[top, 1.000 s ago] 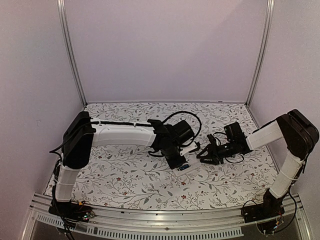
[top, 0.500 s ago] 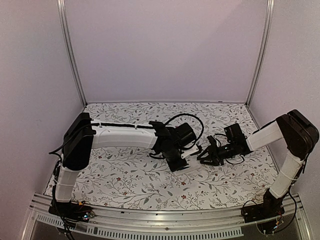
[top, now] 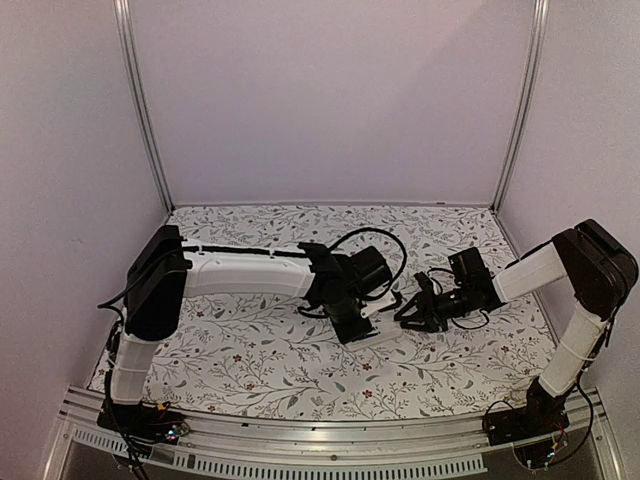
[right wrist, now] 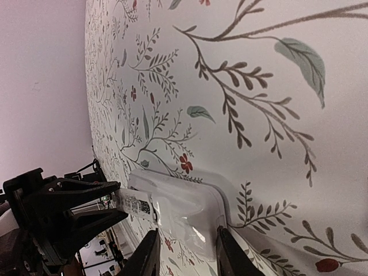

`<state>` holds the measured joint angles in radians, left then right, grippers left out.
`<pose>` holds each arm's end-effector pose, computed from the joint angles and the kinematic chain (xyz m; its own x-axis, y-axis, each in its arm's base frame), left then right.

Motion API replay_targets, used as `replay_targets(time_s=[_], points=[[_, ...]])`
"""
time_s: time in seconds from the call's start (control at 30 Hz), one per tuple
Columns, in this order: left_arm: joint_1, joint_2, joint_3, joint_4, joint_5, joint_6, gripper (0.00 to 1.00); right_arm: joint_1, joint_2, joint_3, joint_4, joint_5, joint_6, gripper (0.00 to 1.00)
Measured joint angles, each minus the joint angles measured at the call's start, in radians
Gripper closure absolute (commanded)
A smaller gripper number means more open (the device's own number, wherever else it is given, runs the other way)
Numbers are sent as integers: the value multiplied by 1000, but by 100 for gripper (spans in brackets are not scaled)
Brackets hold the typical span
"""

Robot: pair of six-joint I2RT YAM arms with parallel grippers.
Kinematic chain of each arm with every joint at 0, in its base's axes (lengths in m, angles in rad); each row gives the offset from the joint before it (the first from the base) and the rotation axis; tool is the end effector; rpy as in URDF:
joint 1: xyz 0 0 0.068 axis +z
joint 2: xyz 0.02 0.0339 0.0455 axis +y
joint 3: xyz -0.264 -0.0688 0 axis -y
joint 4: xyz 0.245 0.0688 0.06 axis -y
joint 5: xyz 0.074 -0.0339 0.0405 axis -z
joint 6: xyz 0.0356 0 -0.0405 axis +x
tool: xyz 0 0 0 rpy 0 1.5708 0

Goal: Load the batteries into the remote control
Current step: Place the battery cover on the remote control without the battery cover.

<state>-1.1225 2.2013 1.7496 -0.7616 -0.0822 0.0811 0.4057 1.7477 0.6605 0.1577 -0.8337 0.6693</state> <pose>0.2023 -0.4138 0.1712 -0.3329 0.8785 -0.3425 0.9157 0.3880 0.1050 0.2580 0.1395 0.1059 -0.9945 0.0267 -0.1011 -0.0704 0.5435 0.8365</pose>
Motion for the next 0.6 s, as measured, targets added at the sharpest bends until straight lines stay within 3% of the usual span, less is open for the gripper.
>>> replay_targets(time_s=[0.6], points=[[0,36,52,-41,6,35,83,0,0,0,0,-6,0,67]])
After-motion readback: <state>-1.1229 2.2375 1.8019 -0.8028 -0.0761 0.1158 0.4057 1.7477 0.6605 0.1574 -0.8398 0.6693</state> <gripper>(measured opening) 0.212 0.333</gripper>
